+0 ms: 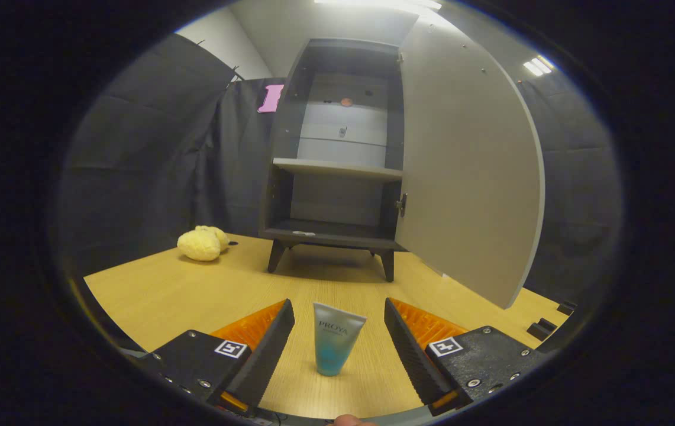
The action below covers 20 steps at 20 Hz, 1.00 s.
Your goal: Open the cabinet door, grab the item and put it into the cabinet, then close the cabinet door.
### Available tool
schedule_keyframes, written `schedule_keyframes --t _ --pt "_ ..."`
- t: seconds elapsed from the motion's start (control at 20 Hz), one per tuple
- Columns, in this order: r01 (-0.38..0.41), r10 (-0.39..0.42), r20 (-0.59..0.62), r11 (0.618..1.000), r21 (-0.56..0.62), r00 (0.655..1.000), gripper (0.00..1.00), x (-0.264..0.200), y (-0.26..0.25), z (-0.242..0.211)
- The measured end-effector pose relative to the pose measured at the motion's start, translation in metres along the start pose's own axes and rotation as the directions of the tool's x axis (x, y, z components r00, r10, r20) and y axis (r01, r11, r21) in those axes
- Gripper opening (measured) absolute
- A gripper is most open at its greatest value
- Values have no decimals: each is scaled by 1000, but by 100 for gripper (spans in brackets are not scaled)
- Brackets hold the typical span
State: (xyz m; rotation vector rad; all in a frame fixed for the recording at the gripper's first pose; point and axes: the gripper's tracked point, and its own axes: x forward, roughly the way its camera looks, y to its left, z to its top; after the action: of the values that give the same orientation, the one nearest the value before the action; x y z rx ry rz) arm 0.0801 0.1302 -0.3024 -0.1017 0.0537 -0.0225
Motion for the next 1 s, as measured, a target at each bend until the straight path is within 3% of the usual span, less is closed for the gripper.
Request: schedule_keyframes --t 0.45,0.55,0.65,0.75,1.0 --pt "180 -164 -137 977 112 977 95 28 -4 -63" --pt "217 -196 -167 969 118 966 91 31 -12 -76" --pt "212 -187 -193 970 118 963 75 30 -11 -85" --pt "195 -170 -197 974 114 966 49 32 -11 -87" --pt "149 -130 -181 985 92 975 45 35 -7 -68"
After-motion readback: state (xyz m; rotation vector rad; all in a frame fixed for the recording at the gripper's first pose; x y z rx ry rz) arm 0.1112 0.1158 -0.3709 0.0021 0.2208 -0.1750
